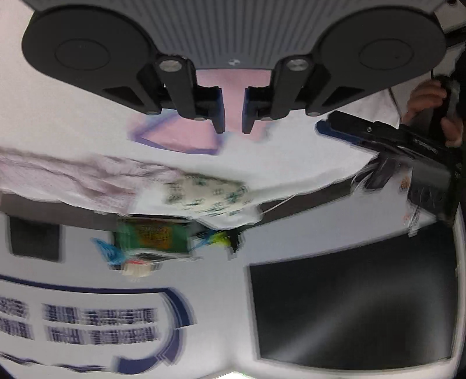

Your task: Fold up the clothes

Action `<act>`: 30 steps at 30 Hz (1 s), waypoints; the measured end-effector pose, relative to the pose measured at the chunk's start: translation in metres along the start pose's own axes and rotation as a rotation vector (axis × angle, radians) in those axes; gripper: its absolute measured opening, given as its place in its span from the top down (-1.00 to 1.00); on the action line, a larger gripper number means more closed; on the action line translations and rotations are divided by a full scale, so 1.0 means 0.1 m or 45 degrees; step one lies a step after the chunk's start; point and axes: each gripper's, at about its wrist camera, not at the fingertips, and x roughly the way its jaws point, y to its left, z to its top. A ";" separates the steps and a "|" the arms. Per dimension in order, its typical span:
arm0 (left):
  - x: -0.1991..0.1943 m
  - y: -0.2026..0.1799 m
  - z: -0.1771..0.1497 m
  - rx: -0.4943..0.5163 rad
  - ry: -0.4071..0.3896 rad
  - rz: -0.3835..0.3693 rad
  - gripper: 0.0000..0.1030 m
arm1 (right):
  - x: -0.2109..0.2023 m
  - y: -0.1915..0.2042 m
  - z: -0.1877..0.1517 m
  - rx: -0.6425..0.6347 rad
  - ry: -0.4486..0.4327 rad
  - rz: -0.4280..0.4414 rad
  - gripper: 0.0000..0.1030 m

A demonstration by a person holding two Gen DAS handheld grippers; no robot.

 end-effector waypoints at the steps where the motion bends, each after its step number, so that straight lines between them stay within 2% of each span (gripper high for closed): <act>1: 0.02 -0.03 -0.02 0.014 0.009 0.000 -0.10 | 0.15 0.06 0.06 -0.055 0.037 0.019 0.77; 3: 0.08 -0.08 -0.06 0.029 0.027 0.003 -0.11 | 0.46 0.13 0.16 -0.131 0.119 0.066 0.77; 7: 0.15 -0.10 -0.09 0.041 0.038 -0.009 -0.10 | 1.01 0.07 0.16 -0.104 0.319 -0.002 0.80; 11: 0.12 0.01 -0.04 0.007 0.026 0.001 -0.11 | 0.88 0.07 0.23 -0.074 0.271 -0.006 0.79; 14: 0.17 0.11 0.09 -0.075 0.016 0.016 -0.11 | 0.59 -0.01 0.36 -0.041 0.175 -0.070 0.77; 16: 0.26 0.16 0.21 -0.140 0.010 0.026 -0.10 | 0.41 -0.12 0.37 -0.023 0.143 -0.160 0.76; 21: 0.61 0.18 0.29 -0.310 0.090 0.068 -0.05 | 0.11 -0.48 0.16 0.219 0.140 -0.307 0.52; 24: 0.70 0.16 0.25 -0.372 0.092 0.075 -0.05 | -0.07 -0.60 -0.03 0.358 0.097 -0.320 0.38; 28: 0.74 0.12 0.20 -0.397 0.083 0.111 -0.05 | -0.20 -0.71 -0.25 0.556 0.075 -0.267 0.34; 30: 0.75 0.12 0.20 -0.409 0.084 0.125 -0.03 | -0.19 -0.74 -0.34 0.600 0.069 -0.254 0.34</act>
